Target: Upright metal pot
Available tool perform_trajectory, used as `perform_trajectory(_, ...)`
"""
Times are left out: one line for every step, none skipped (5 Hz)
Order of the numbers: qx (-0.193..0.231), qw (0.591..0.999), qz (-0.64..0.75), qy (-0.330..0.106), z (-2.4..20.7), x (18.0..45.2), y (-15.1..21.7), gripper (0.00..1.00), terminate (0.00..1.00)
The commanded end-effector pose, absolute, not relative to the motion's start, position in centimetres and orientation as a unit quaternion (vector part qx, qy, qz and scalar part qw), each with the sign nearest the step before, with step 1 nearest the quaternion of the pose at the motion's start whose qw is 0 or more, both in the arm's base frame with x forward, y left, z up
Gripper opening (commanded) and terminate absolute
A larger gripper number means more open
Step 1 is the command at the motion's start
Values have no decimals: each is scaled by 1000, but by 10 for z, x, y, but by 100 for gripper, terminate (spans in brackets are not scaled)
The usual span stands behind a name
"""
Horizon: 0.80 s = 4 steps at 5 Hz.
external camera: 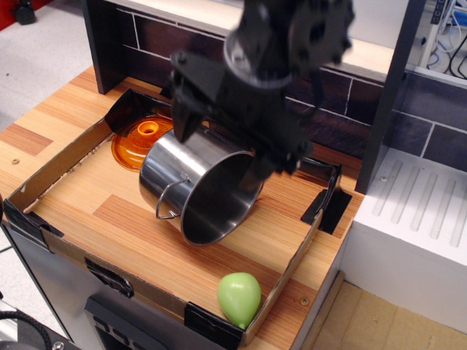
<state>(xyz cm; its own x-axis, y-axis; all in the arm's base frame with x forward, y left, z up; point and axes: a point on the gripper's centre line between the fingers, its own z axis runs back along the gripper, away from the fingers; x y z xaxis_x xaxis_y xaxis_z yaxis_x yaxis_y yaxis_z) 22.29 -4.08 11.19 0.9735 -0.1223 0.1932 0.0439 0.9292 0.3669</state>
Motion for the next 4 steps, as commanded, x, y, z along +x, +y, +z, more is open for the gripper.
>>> perform_trajectory(230,962,-35,-146,96,227,-29,100,0)
perform_trajectory(234,963,-39,-129,89,224,-23,100,0)
perform_trajectory(231,965,-37,-116,87,223,-16,100,0)
perform_trajectory(212,973,-37,-88,84,226,-11,100,0)
